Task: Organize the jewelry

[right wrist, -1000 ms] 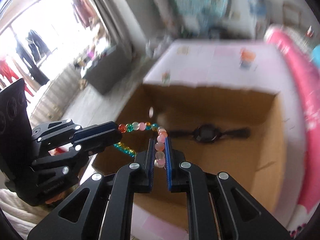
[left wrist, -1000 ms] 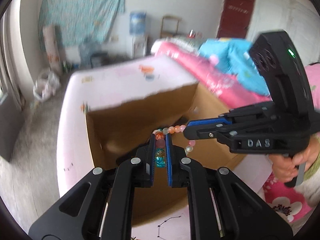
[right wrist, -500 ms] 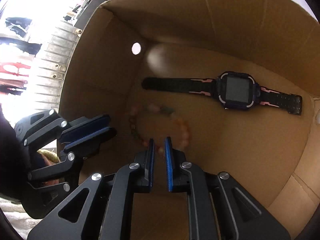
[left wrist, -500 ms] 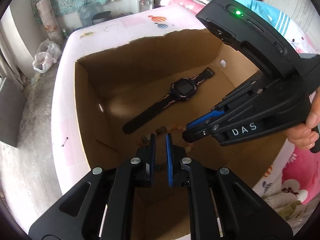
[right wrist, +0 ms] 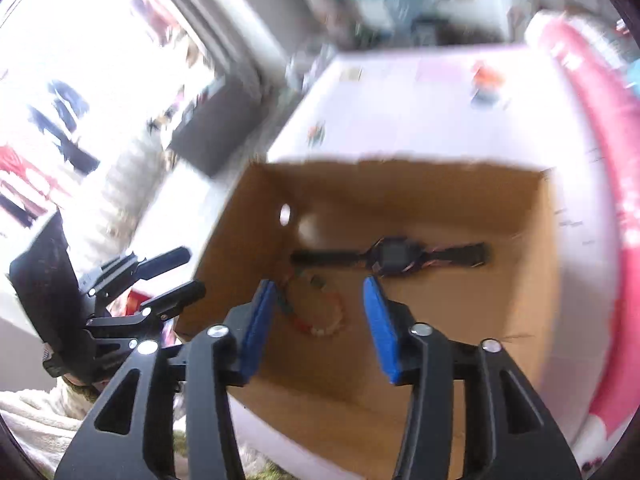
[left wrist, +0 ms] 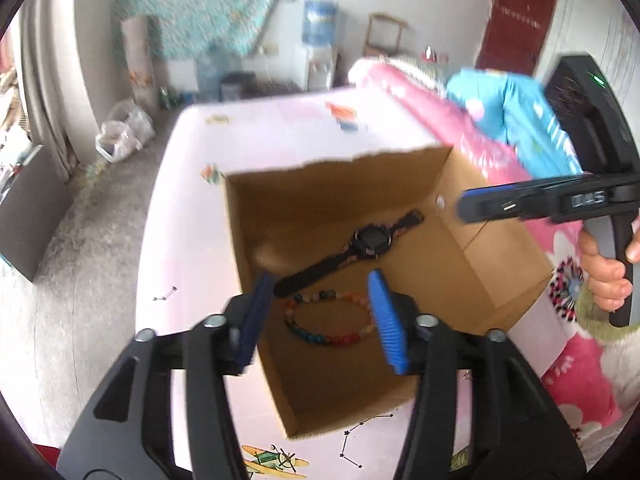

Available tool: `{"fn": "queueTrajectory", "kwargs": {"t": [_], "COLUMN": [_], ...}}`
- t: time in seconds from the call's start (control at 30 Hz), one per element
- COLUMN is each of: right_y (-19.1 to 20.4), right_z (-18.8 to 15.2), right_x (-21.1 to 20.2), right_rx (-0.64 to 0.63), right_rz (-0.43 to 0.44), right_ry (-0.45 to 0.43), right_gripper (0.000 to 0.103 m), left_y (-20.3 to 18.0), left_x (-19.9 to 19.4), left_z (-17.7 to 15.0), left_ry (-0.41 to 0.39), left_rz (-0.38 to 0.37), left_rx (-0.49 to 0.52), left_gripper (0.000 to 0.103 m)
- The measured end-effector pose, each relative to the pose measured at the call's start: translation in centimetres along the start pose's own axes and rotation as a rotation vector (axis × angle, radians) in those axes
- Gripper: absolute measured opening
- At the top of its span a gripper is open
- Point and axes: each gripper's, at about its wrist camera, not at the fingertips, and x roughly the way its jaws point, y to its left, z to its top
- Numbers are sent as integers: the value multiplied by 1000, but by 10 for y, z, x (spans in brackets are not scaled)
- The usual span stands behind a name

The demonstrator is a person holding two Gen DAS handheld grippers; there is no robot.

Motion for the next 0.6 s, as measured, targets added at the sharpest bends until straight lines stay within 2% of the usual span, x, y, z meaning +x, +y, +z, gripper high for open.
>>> {"fn": "queueTrajectory", "kwargs": {"t": [0.1, 0.23, 0.43, 0.53, 0.6], "right_y": [-5, -14, -34, -43, -45], "right_z": [-14, -51, -116, -148, -167], "right_x": [-47, -81, -99, -96, -84], "right_rx": [17, 81, 216, 281, 315], "right_rz": [-52, -113, -166, -149, -135], "right_ry": [-146, -269, -339, -341, -327], "right_gripper": [60, 66, 66, 66, 66], "left_y": [-2, -6, -34, -57, -72], "left_x": [-15, -28, -49, -52, -44], "left_z": [-6, -23, -56, -80, -94], "left_ry": [-53, -88, -151, -171, -153], "left_rz": [25, 4, -24, -58, -77], "left_rx": [-18, -45, 19, 95, 135], "left_gripper": [66, 75, 76, 77, 77]}}
